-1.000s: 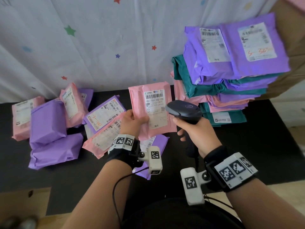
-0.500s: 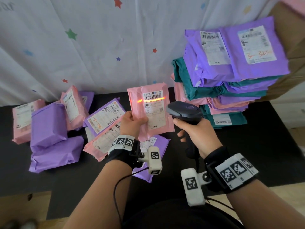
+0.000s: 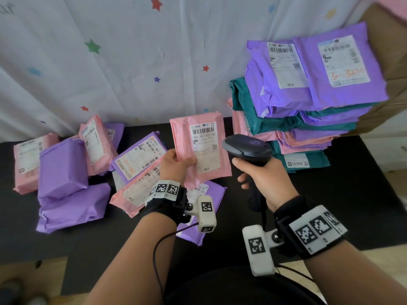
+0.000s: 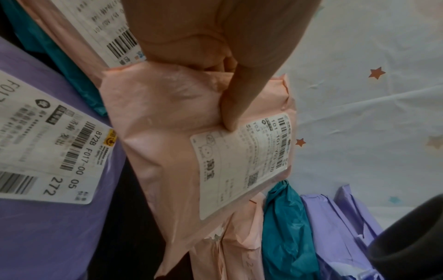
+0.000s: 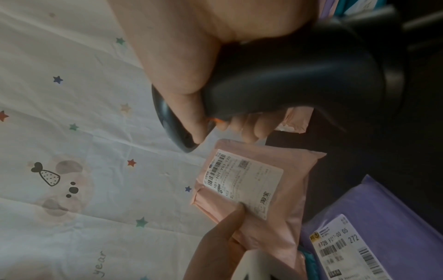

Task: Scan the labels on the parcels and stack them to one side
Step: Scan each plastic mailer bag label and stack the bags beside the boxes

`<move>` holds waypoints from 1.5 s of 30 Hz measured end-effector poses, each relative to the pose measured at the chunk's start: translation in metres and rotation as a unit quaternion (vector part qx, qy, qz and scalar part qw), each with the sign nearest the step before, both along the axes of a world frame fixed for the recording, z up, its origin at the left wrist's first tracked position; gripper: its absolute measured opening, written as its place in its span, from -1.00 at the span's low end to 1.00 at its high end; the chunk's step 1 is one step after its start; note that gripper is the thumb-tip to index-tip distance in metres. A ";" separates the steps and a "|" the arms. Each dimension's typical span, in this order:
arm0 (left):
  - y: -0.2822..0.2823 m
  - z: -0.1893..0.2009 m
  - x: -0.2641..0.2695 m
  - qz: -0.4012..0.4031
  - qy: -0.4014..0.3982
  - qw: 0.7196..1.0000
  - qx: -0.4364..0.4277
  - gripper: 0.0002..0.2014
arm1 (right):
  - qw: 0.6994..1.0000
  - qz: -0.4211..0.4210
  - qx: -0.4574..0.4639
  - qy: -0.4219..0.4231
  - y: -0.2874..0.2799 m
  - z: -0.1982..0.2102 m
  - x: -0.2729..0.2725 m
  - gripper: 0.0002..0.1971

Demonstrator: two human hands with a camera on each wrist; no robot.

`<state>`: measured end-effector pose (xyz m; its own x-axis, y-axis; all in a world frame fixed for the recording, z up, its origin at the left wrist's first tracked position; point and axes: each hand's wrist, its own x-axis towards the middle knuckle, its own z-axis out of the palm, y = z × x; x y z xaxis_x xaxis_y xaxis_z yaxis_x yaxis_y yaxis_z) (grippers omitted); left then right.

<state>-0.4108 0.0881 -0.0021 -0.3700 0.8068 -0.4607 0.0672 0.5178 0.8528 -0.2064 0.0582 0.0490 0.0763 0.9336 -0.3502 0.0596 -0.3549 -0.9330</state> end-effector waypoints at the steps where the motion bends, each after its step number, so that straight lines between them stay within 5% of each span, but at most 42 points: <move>1: 0.001 0.000 0.000 0.001 0.001 1.000 -0.001 -0.70 | 1.000 0.000 0.000 0.001 0.001 -0.001 0.000 -0.85; 15: 0.092 -0.020 0.023 -0.053 0.073 0.994 -0.063 -0.60 | 0.997 -0.040 -0.072 -0.001 0.023 -0.026 0.017 -0.70; 26: 0.139 -0.039 0.046 -0.079 0.177 0.978 -0.079 -0.52 | 0.991 -0.076 -0.107 -0.012 0.037 -0.043 0.034 -0.81; 36: 0.035 -0.031 0.033 -0.202 0.251 0.946 0.036 -0.64 | 0.989 -0.105 -0.102 -0.018 0.025 -0.044 0.021 -0.76; 45: -0.073 -0.056 -0.003 -0.322 0.430 0.822 -0.188 -0.31 | 0.989 -0.079 -0.110 -0.056 -0.024 -0.055 -0.009 -0.86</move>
<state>-0.4140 0.0148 -0.0577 -0.2403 0.8233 -0.5143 0.9253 0.3544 0.1349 -0.2157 0.0338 -0.0059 0.2647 0.8097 -0.5237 0.0871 -0.5609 -0.8233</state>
